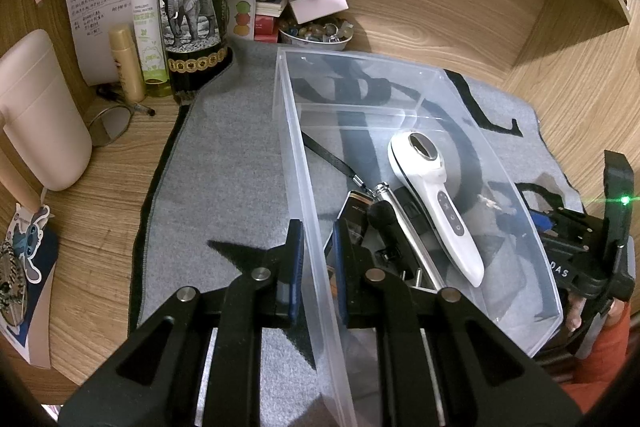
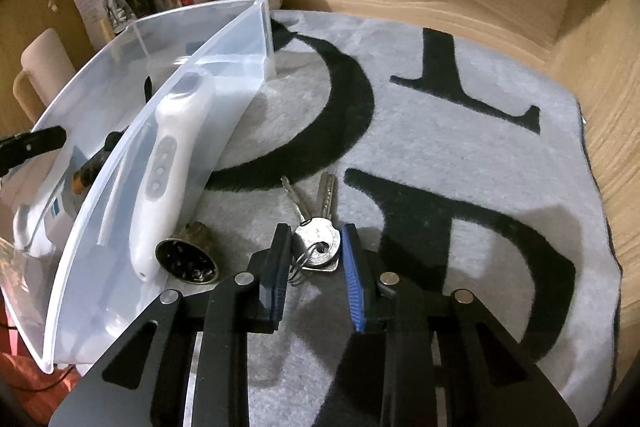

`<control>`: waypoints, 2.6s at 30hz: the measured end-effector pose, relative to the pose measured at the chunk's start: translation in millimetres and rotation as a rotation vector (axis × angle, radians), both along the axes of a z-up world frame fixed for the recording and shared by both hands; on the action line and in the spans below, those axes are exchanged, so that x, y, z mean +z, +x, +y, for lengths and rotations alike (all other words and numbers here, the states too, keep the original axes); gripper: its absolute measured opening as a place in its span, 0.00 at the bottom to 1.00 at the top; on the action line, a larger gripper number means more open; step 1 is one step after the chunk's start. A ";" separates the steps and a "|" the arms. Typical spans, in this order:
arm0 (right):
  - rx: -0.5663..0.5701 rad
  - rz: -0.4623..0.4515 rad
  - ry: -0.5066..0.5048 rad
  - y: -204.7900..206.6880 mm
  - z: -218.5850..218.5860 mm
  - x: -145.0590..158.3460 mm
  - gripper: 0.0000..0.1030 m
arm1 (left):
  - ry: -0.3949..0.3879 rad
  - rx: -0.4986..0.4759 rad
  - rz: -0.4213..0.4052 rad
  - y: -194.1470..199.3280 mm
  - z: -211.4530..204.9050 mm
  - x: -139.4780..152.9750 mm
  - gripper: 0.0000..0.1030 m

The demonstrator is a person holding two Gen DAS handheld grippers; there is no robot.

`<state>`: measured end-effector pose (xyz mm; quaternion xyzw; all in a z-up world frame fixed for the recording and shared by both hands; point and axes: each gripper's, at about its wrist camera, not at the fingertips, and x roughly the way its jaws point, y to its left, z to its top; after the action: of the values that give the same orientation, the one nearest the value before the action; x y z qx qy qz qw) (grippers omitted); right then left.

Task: Organize rigid objects
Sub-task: 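Grasp the bunch of keys on the rug with the right gripper, then lower the keys into the box and open the right gripper, then grasp the round black object beside the box with the right gripper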

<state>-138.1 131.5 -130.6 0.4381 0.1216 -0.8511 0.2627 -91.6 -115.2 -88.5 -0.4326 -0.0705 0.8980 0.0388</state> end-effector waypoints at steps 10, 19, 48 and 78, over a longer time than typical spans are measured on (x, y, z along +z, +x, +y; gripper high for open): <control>-0.036 0.103 -0.055 2.4 11.4 35.3 0.21 | 0.001 0.001 0.000 0.0 0.0 0.0 0.13; -0.013 0.204 -0.102 5.0 5.2 72.3 0.21 | 0.001 0.000 0.000 -0.1 0.1 0.1 0.13; 0.324 0.164 -0.143 21.1 -96.4 79.0 0.21 | 0.005 0.000 0.000 0.9 3.1 0.2 0.13; 0.101 0.135 -0.104 13.9 -8.6 76.0 0.30 | -0.007 0.002 -0.004 -0.1 7.1 2.0 0.13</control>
<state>-124.2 123.0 -54.6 0.3588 0.1167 -0.8694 0.3189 -91.7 -108.1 -86.5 -0.4344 -0.0677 0.8974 0.0363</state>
